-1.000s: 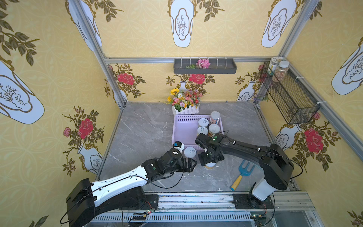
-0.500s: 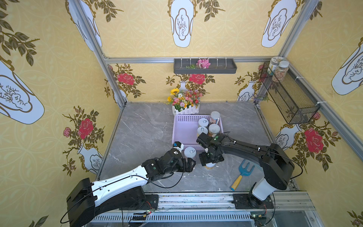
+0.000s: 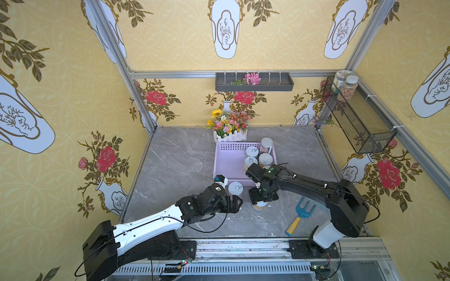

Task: Put the canned food in the basket
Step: Pick up the canned food from the center of the board, then place the canned food in the basket.

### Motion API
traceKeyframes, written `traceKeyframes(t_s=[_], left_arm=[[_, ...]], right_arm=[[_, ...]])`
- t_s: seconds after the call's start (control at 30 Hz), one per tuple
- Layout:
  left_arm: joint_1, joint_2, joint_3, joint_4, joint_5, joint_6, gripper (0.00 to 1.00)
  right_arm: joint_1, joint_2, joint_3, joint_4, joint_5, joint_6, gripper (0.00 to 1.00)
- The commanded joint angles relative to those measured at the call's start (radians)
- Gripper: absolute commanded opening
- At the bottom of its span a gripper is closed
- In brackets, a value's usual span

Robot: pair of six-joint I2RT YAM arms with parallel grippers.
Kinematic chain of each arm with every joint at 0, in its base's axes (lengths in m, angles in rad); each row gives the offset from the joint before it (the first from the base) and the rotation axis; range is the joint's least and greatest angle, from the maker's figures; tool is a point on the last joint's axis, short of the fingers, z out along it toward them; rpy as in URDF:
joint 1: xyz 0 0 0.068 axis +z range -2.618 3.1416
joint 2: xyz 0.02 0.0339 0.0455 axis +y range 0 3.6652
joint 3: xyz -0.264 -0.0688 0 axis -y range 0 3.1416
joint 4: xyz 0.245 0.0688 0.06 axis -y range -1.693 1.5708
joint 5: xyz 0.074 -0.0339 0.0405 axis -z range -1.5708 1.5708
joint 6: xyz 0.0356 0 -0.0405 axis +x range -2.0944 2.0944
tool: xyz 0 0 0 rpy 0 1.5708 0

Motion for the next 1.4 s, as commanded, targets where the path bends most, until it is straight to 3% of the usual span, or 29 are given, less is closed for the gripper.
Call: traceKeyframes(t_s=[0.0,0.2,0.53,0.93,1.37], left_arm=[[0.0,-0.02,0.004,-0.026,0.003,0.008,1.0],[0.067,-0.069,0.02,-0.002,0.074,0.029,1.0],[0.273,-0.088,0.079,0.024,0.243,0.103,1.0],[0.365,-0.139,0.083,-0.019,0.287,0.11,1.0],[0.375,-0.163,0.077,-0.04,0.295,0.106,1.0]], right_arm=[[0.006,-0.051,0.038,-0.066,0.021,0.001,0.78],[0.003,-0.084,0.183,-0.157,0.062,-0.021,0.78],[-0.097,0.046,0.414,-0.126,0.063,-0.088,0.77],[-0.113,0.315,0.7,-0.128,0.079,-0.079,0.73],[-0.097,0.485,0.834,-0.142,0.073,-0.024,0.72]])
